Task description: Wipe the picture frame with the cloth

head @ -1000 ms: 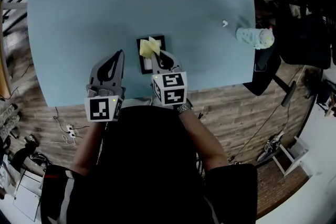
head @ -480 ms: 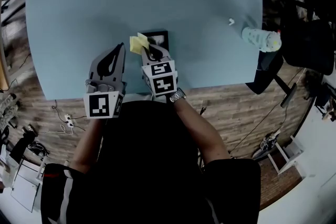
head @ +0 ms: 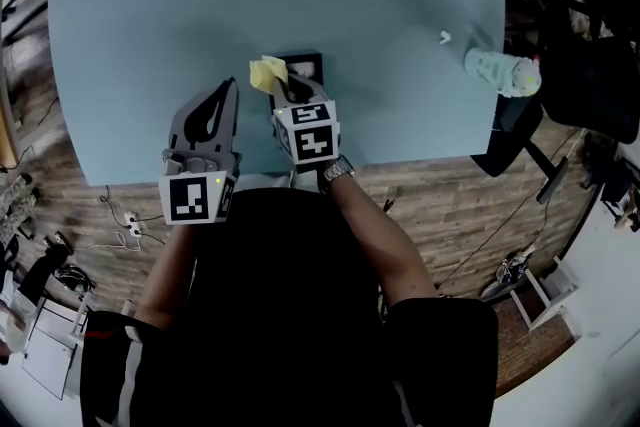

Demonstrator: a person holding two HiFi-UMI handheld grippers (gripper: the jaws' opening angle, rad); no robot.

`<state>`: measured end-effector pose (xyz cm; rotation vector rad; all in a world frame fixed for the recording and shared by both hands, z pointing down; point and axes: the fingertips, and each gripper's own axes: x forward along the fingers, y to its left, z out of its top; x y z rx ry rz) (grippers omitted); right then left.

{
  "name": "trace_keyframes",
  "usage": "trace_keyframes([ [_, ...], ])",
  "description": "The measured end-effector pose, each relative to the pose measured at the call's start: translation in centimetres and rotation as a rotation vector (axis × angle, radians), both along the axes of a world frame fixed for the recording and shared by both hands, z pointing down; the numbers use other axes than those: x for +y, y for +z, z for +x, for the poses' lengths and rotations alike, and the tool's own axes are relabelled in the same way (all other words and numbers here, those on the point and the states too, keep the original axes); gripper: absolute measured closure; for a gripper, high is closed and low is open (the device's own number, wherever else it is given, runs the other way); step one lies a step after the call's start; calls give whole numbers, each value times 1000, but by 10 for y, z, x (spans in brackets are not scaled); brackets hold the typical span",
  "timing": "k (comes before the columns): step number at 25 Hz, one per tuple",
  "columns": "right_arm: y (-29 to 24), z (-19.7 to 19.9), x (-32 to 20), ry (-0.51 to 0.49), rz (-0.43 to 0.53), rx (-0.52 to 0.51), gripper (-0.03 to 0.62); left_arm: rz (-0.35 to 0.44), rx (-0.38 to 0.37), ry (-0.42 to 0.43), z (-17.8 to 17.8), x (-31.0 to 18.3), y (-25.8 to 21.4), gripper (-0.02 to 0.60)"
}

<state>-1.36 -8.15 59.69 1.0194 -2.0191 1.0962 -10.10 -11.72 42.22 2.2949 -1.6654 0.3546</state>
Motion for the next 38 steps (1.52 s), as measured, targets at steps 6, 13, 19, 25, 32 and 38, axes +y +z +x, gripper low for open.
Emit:
trace_keyframes([
  [6,6,9,-4,29,-7,13,558,-6,-7,1,0,0,0,581],
  [13,9,27,-8,73,-13,37,559,22,1,6,3,-3,-5,581],
  [19,9,41,-6,90,-9,60,557,27,-1,13,5,0,-5,581],
  [25,11,59,-4,120,-14,88,558,28,-1,16,4,1,-6,581],
  [32,8,71,-2,154,-19,103,558,50,11,19,5,2,-12,581],
  [38,6,84,-1,187,-17,117,557,41,9,18,5,4,-11,581],
])
